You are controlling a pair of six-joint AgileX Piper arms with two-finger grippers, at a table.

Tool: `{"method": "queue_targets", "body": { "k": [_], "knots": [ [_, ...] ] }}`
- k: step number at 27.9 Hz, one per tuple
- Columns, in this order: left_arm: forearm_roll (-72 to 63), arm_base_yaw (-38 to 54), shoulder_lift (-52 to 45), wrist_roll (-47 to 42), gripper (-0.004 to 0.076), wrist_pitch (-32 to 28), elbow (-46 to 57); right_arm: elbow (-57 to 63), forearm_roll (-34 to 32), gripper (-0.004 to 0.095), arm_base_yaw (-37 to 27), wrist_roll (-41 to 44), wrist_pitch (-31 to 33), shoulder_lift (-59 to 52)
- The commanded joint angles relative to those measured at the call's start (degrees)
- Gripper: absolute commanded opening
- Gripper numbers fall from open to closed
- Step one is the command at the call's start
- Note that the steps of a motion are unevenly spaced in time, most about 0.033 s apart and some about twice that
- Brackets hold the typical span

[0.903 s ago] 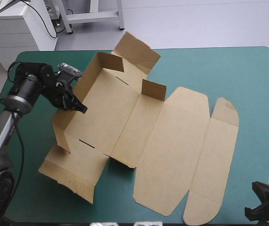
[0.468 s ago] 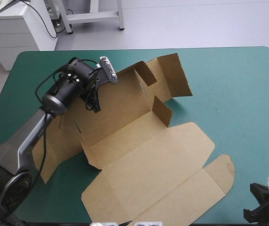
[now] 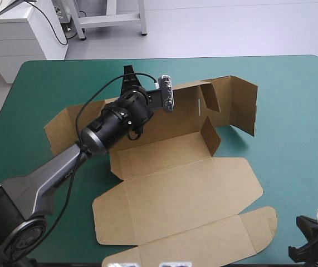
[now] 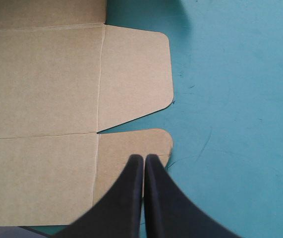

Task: Fold the box

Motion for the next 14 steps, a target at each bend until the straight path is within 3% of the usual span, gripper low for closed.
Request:
{"method": "queue_targets", "body": {
  "k": [1,6,14],
  "knots": [
    [5.91,-2.86,-2.77,-3.65,-0.0008,-2.33,-0.54,-1.26,-1.42,-0.0002,-0.23,-0.10,-0.43,0.93],
    [16.05,-8.20,-5.80,-13.26,-0.0008,-8.39,9.02,-1.26,-1.42,-0.0002,-0.23,-0.10,-0.43,0.93],
    [42.34,-15.00,-11.16,-34.81,-0.0008,-9.13,25.87,-1.26,-1.42,-0.0002,-0.23,0.38,-0.67,0.93]
  ]
}}
